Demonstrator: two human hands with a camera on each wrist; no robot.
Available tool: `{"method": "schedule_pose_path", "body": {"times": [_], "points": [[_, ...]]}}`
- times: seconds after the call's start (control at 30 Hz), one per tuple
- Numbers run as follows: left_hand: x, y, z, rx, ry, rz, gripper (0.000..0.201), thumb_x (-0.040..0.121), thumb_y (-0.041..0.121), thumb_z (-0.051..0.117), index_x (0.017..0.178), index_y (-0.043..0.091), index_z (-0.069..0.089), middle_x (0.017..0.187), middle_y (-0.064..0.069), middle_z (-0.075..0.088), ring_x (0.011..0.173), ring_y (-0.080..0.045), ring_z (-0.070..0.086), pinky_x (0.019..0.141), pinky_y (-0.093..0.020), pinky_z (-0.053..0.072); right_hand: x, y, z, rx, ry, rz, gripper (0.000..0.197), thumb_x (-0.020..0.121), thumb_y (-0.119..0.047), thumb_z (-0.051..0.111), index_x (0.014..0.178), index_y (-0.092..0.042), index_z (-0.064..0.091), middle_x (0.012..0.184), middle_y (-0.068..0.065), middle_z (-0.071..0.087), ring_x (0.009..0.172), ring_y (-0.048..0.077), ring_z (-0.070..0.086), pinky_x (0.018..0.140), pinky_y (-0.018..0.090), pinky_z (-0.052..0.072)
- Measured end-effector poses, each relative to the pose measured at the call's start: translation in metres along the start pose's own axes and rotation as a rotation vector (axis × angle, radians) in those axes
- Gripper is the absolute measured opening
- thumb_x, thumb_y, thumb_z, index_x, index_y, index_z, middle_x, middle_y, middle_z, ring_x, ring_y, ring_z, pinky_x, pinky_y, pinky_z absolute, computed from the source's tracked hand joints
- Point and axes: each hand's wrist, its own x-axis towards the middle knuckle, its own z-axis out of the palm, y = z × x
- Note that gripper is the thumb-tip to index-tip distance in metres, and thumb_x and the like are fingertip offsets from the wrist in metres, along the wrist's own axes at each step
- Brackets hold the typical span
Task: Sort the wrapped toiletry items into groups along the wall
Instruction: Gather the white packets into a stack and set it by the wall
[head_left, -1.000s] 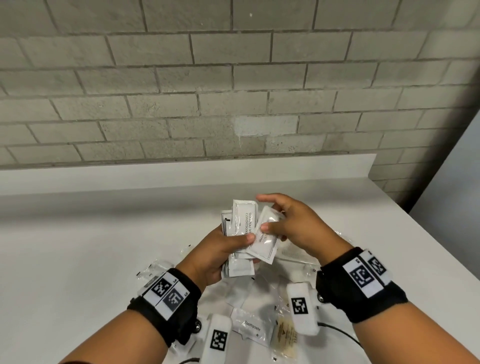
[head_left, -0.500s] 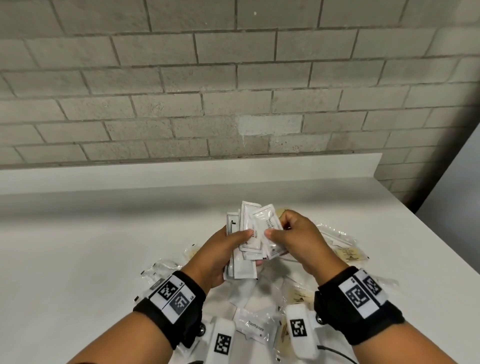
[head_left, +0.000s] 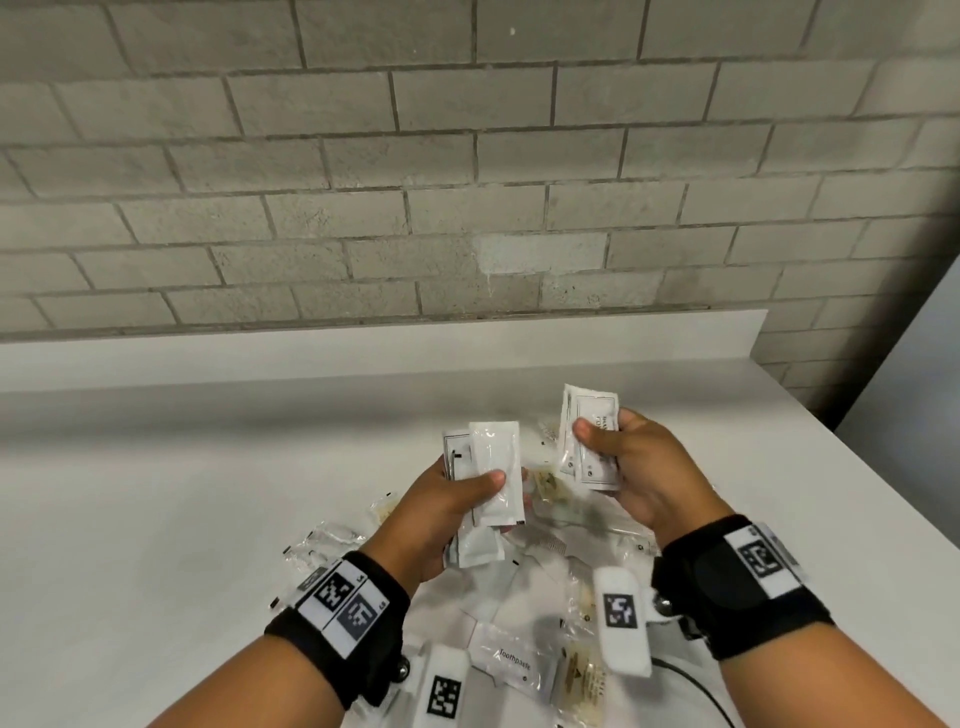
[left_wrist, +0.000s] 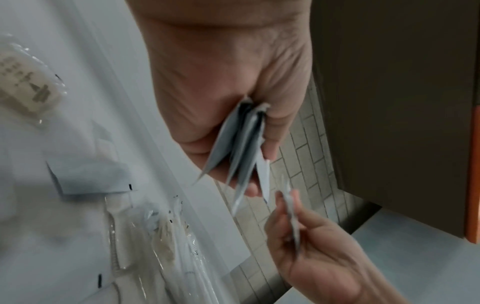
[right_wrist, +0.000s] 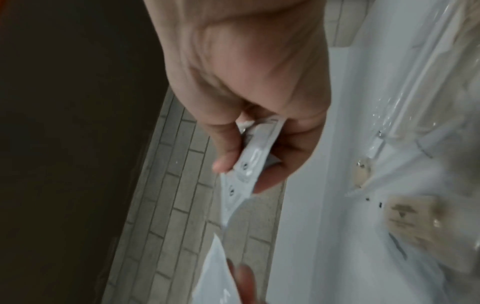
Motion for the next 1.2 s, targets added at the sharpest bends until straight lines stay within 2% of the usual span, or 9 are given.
{"method": "schedule_pose_path", "body": {"times": [0.17,0.33,0.47,0.6,0.7,0.83,1.0,1.13,1.2], "points": [[0.002,0.002,0.008,0.074,-0.051,-0.001,0.054,0.080,0.021,0.074,0.126,0.000,0.056,0.113,-0.023,0.068,0.101,-0.040,0.066,0.083,-0.046,0.055,-0.018,0.006,0.025,-0.121,-0.296,0.101,0.039,0.068,0.000,0.074,0.106,-0.003,0.068,0.099,0.020,0.072,0.085,0.036,0.070,0.078,0.049,0.057],[0.006,0.010,0.002,-0.057,-0.005,-0.067,0.044,0.091,0.045,0.050,0.118,0.010,0.056,0.104,-0.014,0.071,0.080,-0.023,0.069,0.062,-0.030,0.054,-0.012,-0.003,0.017,-0.362,-0.146,-0.541,0.023,0.073,0.005,0.074,0.083,-0.015,0.076,0.081,0.001,0.065,0.078,0.019,0.063,0.073,0.034,0.054],[0.011,0.012,-0.003,-0.160,0.013,-0.023,0.054,0.078,0.013,0.072,0.128,0.006,0.051,0.116,-0.021,0.061,0.096,-0.035,0.065,0.072,-0.038,0.053,-0.018,0.016,0.011,-1.000,-0.343,-0.917,0.028,0.071,-0.004,0.069,0.087,-0.024,0.078,0.082,-0.011,0.056,0.078,0.007,0.058,0.068,0.020,0.045],[0.012,0.021,-0.004,-0.173,0.071,0.069,0.038,0.088,-0.006,0.058,0.123,0.009,0.056,0.105,-0.017,0.066,0.088,-0.031,0.069,0.069,-0.041,0.059,-0.024,0.026,0.001,-0.899,-0.268,-0.594,0.022,0.080,-0.009,0.071,0.095,-0.025,0.074,0.088,-0.013,0.058,0.082,0.001,0.059,0.070,0.011,0.044],[0.012,0.021,-0.007,-0.121,0.141,0.105,0.038,0.089,-0.005,0.057,0.124,0.009,0.056,0.107,-0.014,0.066,0.094,-0.030,0.067,0.081,-0.047,0.057,-0.024,0.021,-0.005,-0.714,-0.176,-0.289,0.016,0.086,-0.013,0.067,0.095,-0.026,0.068,0.097,-0.007,0.071,0.089,0.010,0.068,0.074,0.025,0.054],[0.013,0.015,0.001,-0.102,0.173,0.101,0.044,0.086,-0.004,0.061,0.128,0.005,0.052,0.120,-0.023,0.062,0.107,-0.040,0.063,0.090,-0.056,0.051,-0.023,0.007,0.009,-0.279,-0.186,-0.172,0.025,0.084,0.000,0.066,0.108,-0.009,0.066,0.102,0.012,0.074,0.094,0.031,0.071,0.086,0.043,0.056],[0.010,0.013,0.018,-0.134,0.084,-0.022,0.035,0.095,0.022,0.054,0.122,0.002,0.060,0.101,-0.017,0.072,0.086,-0.029,0.072,0.065,-0.037,0.059,-0.010,0.030,0.050,-0.447,-0.090,-0.220,0.028,0.070,-0.016,0.079,0.096,-0.017,0.071,0.100,0.010,0.073,0.089,0.025,0.072,0.085,0.043,0.057],[0.011,0.009,0.005,-0.142,0.072,-0.102,0.059,0.082,0.045,0.058,0.124,0.004,0.060,0.118,-0.023,0.066,0.107,-0.039,0.064,0.090,-0.053,0.052,0.004,0.041,0.051,-0.448,-0.064,-0.074,0.049,0.065,-0.020,0.085,0.104,-0.019,0.055,0.105,0.006,0.069,0.094,0.021,0.069,0.086,0.043,0.056],[0.010,0.005,-0.001,-0.177,0.075,-0.133,0.059,0.082,0.046,0.057,0.123,0.003,0.061,0.118,-0.024,0.065,0.109,-0.038,0.064,0.090,-0.050,0.054,0.008,0.046,0.049,-0.444,-0.093,0.016,0.082,0.045,-0.038,0.093,0.114,-0.018,0.053,0.112,0.004,0.069,0.101,0.024,0.068,0.091,0.047,0.054]]}}
